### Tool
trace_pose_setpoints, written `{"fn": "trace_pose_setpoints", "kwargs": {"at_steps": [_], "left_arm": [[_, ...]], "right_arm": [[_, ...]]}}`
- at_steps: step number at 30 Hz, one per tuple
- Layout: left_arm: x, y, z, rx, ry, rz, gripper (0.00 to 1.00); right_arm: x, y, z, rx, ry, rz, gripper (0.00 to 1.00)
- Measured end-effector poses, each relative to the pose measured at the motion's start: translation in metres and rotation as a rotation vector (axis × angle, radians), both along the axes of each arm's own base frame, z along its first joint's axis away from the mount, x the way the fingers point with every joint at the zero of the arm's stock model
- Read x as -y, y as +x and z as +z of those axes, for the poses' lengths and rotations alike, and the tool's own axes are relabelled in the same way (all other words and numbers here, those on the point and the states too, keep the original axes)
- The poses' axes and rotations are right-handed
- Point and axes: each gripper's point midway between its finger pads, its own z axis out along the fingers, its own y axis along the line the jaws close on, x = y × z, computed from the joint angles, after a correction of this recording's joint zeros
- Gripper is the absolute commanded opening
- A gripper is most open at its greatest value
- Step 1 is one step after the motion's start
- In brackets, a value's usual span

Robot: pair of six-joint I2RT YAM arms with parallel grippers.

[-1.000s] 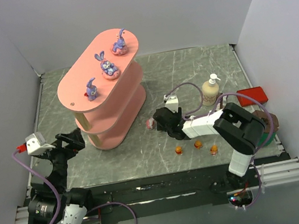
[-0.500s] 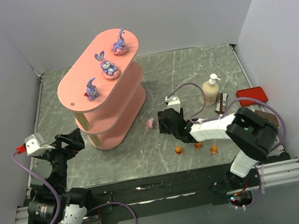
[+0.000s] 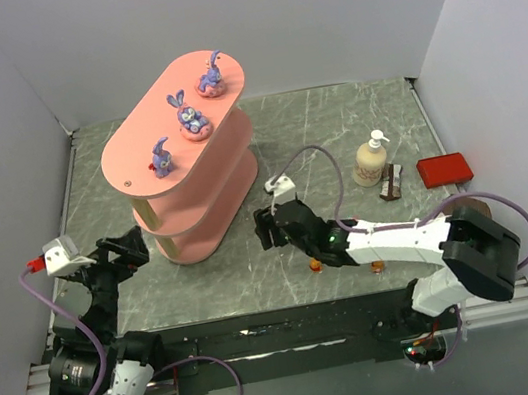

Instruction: Place and organize the plastic toys onto the shelf

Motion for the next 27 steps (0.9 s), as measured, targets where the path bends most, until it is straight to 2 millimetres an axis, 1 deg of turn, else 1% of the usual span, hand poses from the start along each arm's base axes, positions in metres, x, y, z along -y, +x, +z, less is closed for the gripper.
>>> {"fn": "trace_pose_setpoints", "kwargs": {"at_steps": [3, 5, 7, 9, 11, 15, 18, 23, 27], "left_arm": [[0.0, -0.001, 0.001, 0.005, -0.001, 0.0, 0.96], [0.0, -0.002, 0.002, 0.01, -0.002, 0.0, 0.96], [0.0, -0.002, 0.002, 0.011, -0.003, 0.0, 0.96], [0.0, -0.002, 0.002, 0.01, -0.003, 0.0, 0.96], [0.0, -0.002, 0.002, 0.011, -0.003, 0.0, 0.96], [0.0, -0.002, 0.002, 0.01, -0.003, 0.0, 0.96], [0.0, -0.002, 0.002, 0.01, -0.003, 0.0, 0.96], [0.0, -0.002, 0.002, 0.01, -0.003, 0.0, 0.96], [0.0, -0.002, 0.002, 0.01, -0.003, 0.0, 0.96]], "right_arm": [[-0.023, -0.001, 0.008, 0.016, 0.003, 0.07, 0.38], [-0.041, 0.002, 0.012, 0.026, 0.007, 0.109, 0.39], [-0.063, 0.007, 0.013, 0.035, 0.013, 0.151, 0.38], [-0.079, 0.009, 0.008, 0.034, 0.012, 0.186, 0.39], [-0.091, 0.009, 0.0, 0.029, 0.002, 0.216, 0.39], [-0.106, 0.004, -0.023, 0.007, -0.026, 0.266, 0.39], [-0.113, -0.001, -0.034, -0.002, -0.042, 0.301, 0.39], [-0.132, -0.004, -0.04, 0.018, -0.044, 0.343, 0.39], [-0.141, -0.003, -0.042, 0.033, -0.045, 0.358, 0.39]]}}
